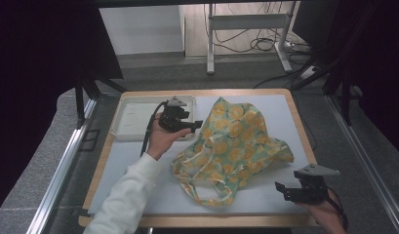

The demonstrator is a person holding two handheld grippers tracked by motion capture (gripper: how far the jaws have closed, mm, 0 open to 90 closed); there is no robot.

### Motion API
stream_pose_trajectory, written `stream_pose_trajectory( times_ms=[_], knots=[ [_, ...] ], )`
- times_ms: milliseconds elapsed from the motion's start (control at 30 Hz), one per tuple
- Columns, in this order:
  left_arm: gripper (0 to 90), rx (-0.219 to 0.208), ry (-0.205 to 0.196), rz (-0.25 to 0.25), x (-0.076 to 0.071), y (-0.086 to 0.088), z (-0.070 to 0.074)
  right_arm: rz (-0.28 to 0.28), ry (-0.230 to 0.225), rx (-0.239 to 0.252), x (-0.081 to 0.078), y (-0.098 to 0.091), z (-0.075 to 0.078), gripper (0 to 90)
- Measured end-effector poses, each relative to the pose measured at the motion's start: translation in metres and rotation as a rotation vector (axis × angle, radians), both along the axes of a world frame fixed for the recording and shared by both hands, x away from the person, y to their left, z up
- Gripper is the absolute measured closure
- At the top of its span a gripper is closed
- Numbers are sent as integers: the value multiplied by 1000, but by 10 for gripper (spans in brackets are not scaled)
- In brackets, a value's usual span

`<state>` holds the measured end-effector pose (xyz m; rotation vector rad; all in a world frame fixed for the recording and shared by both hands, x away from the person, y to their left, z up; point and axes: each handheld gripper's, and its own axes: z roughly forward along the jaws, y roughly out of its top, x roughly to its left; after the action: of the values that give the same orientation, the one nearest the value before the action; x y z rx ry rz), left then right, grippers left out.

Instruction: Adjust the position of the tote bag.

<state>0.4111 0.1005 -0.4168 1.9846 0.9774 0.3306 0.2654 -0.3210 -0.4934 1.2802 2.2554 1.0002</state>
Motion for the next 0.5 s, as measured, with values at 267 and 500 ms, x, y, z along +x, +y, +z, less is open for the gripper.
stream_pose_trajectory(
  times_ms=[267, 500],
  knots=[
    [283, 25, -3, -23, 18, -25, 5, -3, -6, -5, -1, -1, 1, 154],
    [225, 53, 46, -34, 37, -39, -8, -3, -5, -7, -1, -3, 0, 154]
  ],
)
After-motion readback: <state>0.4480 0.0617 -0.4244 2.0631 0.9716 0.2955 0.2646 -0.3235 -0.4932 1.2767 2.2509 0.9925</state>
